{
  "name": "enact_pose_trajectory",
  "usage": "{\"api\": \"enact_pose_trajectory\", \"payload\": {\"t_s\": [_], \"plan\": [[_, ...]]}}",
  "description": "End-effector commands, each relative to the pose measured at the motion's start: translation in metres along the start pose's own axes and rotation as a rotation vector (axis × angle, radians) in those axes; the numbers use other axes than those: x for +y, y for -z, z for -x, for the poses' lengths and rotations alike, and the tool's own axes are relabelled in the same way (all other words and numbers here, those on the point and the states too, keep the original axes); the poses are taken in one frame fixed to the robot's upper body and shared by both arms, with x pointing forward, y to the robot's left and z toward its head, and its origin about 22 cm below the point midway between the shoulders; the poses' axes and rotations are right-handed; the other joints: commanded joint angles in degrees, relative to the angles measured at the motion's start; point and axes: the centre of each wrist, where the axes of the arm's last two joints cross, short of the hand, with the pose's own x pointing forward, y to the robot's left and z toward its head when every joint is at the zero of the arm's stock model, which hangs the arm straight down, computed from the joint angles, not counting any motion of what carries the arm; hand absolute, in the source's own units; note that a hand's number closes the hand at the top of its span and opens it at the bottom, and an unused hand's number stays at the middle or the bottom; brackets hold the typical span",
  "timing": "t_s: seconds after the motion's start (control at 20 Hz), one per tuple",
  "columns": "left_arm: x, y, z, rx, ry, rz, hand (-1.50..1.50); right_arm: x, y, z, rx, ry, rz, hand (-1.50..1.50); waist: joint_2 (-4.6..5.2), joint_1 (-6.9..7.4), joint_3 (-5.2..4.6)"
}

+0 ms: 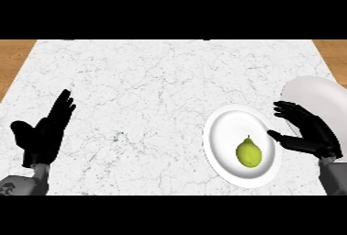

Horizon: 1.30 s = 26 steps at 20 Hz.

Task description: Pick the pear from the plate and place it in the plate

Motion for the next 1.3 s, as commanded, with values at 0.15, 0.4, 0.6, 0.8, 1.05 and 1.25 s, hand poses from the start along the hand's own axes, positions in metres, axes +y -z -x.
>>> {"api": "enact_pose_trajectory", "payload": {"t_s": [0.15,0.4,0.6,0.8,1.05,1.25], "plan": [[-0.011,0.015,-0.014,0.034,-0.004,0.062,0.0,-0.034,-0.034,0.034,0.063,-0.139,-0.196,-1.5,-0.43,1.38,0.0],[-0.015,0.016,-0.001,0.038,-0.011,0.071,0.0,-0.042,-0.027,0.003,0.118,-0.253,-0.287,-1.5,-0.54,1.11,-0.11],[-0.025,0.003,-0.012,0.022,0.0,0.055,0.0,-0.03,-0.015,-0.02,0.111,-0.288,-0.303,-1.5,-0.67,1.34,-0.09],[-0.012,0.021,-0.003,0.037,-0.009,0.063,0.0,-0.032,0.009,-0.035,0.203,-0.356,-0.386,-1.5,-0.43,1.62,-0.09],[-0.021,0.024,0.0,0.027,0.011,0.062,0.0,-0.008,0.009,-0.034,0.255,-0.419,-0.497,-1.5,-0.48,1.32,-0.08],[-0.016,0.013,-0.017,0.035,-0.009,0.063,0.0,-0.009,0.025,-0.044,0.314,-0.554,-0.506,-1.5,-0.52,2.03,-0.04]]}}
